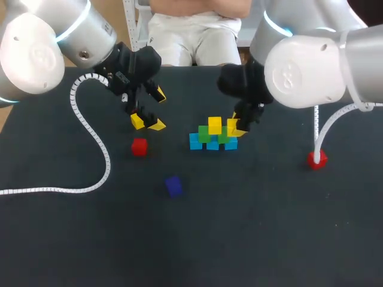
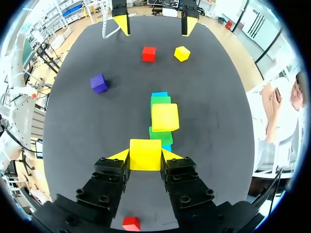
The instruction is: Place the blue cubes, place green cubes on the blue cubes, place the yellow cubes on the green cubes, then place the red cubes on the yellow cubes, and place purple cube on the red cubes.
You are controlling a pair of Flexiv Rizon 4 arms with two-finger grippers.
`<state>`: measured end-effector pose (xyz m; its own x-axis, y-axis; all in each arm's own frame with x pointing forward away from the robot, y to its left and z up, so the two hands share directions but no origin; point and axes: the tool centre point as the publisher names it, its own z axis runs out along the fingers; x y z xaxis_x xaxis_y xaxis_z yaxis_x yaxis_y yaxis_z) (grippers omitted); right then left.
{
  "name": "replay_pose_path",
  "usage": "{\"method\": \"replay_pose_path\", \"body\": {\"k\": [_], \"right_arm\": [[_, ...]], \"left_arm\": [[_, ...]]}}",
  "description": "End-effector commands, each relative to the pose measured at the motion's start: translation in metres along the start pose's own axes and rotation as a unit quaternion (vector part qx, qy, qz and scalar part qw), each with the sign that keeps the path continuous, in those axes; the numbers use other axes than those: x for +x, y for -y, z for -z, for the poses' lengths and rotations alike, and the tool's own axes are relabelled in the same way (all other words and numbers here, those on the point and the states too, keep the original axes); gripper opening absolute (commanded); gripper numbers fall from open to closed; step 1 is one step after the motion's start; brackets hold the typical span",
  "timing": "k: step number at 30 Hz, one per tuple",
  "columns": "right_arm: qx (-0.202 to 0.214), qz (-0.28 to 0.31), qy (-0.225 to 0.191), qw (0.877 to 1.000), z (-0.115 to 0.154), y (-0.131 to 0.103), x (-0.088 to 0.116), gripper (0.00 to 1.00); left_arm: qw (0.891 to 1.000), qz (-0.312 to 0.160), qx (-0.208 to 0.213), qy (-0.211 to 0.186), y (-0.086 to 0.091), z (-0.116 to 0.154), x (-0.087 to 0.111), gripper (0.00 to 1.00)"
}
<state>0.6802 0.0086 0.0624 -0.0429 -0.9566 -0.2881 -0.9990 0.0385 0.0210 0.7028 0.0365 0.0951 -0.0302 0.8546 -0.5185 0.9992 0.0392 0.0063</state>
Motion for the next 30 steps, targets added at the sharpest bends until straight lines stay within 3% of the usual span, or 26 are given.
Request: {"method": "replay_pose_path", "body": {"k": [1,30], "right_arm": [[-0.003,0.002,0.003,1.000,-0.001,0.004,0.000,0.00],[-0.010,0.012,-0.003,1.000,-0.011,0.018,0.000,0.01]], "left_arm": [[1.000,0.000,0.001,-0.001,-0.001,0.000,0.000,1.00],[1.000,0.000,0.001,-0.001,-0.001,0.000,0.000,1.00]]}}
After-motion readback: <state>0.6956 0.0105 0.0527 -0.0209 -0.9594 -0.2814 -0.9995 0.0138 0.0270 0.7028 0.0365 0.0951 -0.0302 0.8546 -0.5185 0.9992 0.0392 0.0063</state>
